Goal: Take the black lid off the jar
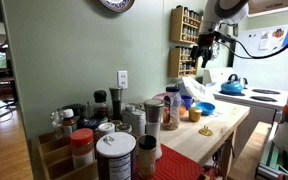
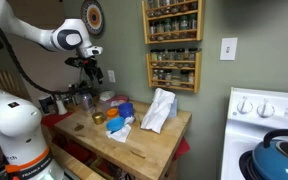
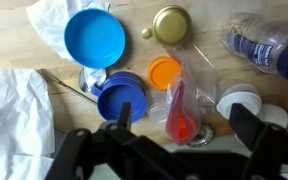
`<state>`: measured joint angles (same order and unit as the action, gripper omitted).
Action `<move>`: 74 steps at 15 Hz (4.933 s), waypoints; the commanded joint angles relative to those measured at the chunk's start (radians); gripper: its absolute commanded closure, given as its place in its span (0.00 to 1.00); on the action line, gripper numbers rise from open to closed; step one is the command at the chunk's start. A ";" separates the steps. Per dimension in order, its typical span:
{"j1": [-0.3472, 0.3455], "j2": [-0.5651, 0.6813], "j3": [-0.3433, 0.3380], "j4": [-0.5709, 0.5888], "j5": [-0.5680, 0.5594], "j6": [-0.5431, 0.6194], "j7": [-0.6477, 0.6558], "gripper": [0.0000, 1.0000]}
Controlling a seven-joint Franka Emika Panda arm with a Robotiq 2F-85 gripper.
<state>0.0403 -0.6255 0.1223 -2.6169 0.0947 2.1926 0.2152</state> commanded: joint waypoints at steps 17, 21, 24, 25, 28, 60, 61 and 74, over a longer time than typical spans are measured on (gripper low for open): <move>0.284 0.104 0.218 -0.005 0.261 0.191 0.058 0.00; 0.270 0.225 0.242 0.007 0.194 0.361 0.039 0.00; 0.284 0.212 0.224 -0.001 0.183 0.364 0.052 0.00; 0.281 0.228 0.224 0.000 0.176 0.376 0.052 0.00; 0.231 0.251 0.254 -0.009 0.122 0.418 0.119 0.00; 0.154 0.353 0.244 -0.005 -0.065 0.522 0.208 0.47; 0.154 0.349 0.245 -0.003 -0.069 0.521 0.207 0.47; 0.147 0.352 0.270 0.010 -0.143 0.509 0.230 0.28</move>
<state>0.2005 -0.2673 0.3740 -2.6045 -0.0112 2.7206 0.4100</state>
